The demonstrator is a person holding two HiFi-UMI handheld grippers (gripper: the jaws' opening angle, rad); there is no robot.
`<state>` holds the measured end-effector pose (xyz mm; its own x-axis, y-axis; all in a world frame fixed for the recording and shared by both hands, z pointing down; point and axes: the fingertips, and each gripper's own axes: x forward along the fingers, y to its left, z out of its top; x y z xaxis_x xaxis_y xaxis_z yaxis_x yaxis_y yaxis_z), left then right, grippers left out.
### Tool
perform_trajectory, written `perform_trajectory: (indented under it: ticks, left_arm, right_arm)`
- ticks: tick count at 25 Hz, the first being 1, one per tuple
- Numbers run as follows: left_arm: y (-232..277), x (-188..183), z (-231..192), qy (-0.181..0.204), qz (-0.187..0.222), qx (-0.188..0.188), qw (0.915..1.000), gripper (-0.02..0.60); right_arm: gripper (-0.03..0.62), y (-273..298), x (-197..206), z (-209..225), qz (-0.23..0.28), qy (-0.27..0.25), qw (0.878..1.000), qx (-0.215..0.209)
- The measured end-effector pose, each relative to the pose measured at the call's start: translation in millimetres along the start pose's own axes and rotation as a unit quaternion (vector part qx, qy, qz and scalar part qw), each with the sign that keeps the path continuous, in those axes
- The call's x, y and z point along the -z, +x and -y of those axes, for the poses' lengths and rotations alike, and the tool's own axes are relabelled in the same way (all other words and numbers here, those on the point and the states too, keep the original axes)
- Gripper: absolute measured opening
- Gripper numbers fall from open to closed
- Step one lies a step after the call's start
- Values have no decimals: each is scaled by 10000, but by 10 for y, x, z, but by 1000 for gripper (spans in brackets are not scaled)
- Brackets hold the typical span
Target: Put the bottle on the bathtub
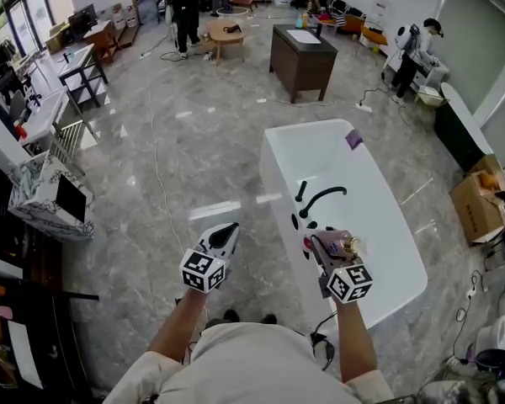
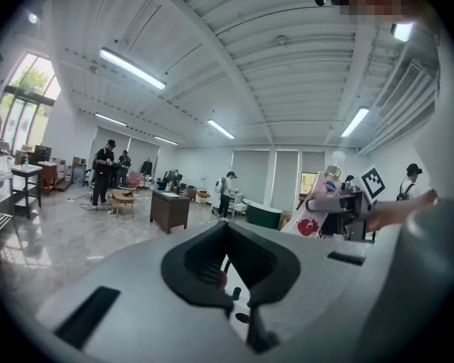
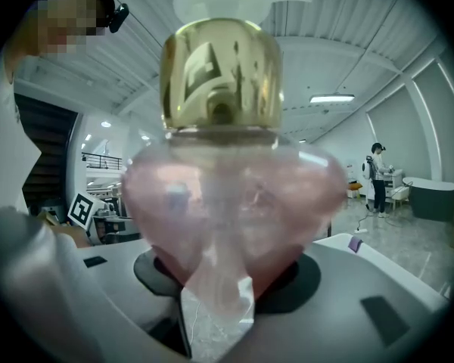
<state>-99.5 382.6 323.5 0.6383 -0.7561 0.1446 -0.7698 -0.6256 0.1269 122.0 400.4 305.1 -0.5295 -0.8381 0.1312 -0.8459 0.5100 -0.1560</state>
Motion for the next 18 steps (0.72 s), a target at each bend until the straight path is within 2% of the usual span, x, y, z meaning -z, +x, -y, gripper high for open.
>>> perform_trajectory:
  ticks: [18]
  left_arm:
    - [-191,94,-438,-11,-65,129,9999,8]
  right_arm:
    - [241,341,140,-334,-121,-46,9998,145]
